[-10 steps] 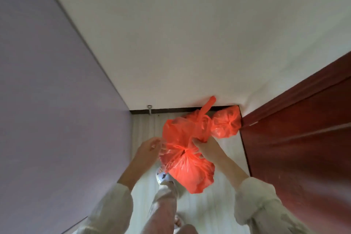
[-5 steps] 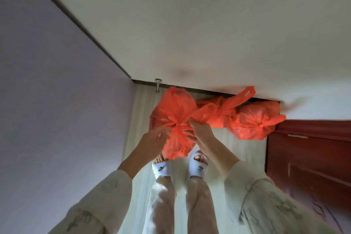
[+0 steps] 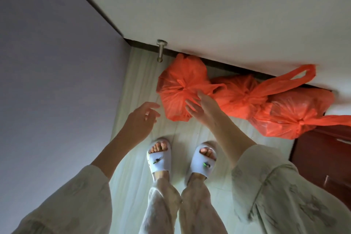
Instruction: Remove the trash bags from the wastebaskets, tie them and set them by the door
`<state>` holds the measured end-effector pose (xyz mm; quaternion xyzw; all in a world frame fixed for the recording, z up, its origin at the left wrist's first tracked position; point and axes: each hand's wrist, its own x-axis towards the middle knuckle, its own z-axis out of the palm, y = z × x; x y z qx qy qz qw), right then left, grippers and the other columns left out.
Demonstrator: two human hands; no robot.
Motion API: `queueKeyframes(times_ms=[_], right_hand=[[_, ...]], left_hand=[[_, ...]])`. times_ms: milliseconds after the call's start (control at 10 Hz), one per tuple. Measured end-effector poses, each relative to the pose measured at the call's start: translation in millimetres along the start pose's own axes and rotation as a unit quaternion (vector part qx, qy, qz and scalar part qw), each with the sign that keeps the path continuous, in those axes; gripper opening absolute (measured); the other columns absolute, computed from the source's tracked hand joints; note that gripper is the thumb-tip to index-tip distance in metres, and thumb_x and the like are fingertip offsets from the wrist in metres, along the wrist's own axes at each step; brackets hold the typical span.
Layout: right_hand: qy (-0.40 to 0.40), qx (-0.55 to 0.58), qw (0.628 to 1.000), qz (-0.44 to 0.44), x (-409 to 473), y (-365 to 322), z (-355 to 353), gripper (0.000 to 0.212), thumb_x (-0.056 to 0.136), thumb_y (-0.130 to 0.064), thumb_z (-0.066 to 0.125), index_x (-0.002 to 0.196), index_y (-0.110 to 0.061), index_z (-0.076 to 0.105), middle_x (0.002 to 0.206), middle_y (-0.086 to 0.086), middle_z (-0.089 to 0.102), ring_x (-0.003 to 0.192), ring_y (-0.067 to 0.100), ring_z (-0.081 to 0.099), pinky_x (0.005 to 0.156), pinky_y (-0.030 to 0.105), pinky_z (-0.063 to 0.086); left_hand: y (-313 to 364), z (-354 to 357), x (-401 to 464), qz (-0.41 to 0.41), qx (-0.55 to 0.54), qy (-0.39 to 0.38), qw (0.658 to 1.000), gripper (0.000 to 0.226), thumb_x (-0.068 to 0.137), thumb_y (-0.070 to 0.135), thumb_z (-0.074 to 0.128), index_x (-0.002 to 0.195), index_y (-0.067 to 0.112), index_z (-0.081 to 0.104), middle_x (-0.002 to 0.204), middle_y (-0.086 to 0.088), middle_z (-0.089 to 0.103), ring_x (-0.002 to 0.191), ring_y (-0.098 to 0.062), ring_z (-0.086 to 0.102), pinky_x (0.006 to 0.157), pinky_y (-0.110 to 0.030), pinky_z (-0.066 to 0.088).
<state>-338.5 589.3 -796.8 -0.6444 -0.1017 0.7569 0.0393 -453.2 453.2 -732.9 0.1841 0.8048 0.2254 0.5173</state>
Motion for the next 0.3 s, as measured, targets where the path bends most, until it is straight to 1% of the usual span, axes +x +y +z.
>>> queueKeyframes(times_ms=[100,200,300], right_hand=[[-0.001,0.01,1.0,-0.006,-1,1,-1,0.022,0.098,-0.022,0.041,0.111,-0.011,0.055,0.134,0.008,0.05,0.125,0.028,0.05,0.084,0.037,0.045],[0.0,-0.007,1.0,-0.007,-25,-1,0,0.038,0.097,-0.019,0.043,0.133,-0.007,0.043,0.133,0.01,0.049,0.126,0.029,0.049,0.083,0.037,0.046],[-0.018,-0.043,0.999,0.001,-63,0,-1,0.028,0.097,-0.015,0.043,0.124,-0.01,0.046,0.117,0.008,0.051,0.119,0.028,0.052,0.084,0.036,0.047]], left_hand=[[-4,3,-6,-0.014,-0.007,-0.018,1.0,0.024,0.094,0.011,0.037,0.102,0.026,0.053,0.091,0.005,0.063,0.09,-0.017,0.064,0.08,-0.036,0.051],[0,0,-24,-0.014,-0.008,-0.033,0.999,0.022,0.094,0.012,0.038,0.102,0.027,0.052,0.09,0.006,0.062,0.088,-0.018,0.064,0.081,-0.032,0.05],[8,-8,-49,-0.014,-0.012,-0.037,0.999,0.023,0.094,0.011,0.039,0.108,0.024,0.052,0.094,0.003,0.063,0.091,-0.02,0.063,0.083,-0.031,0.049]])
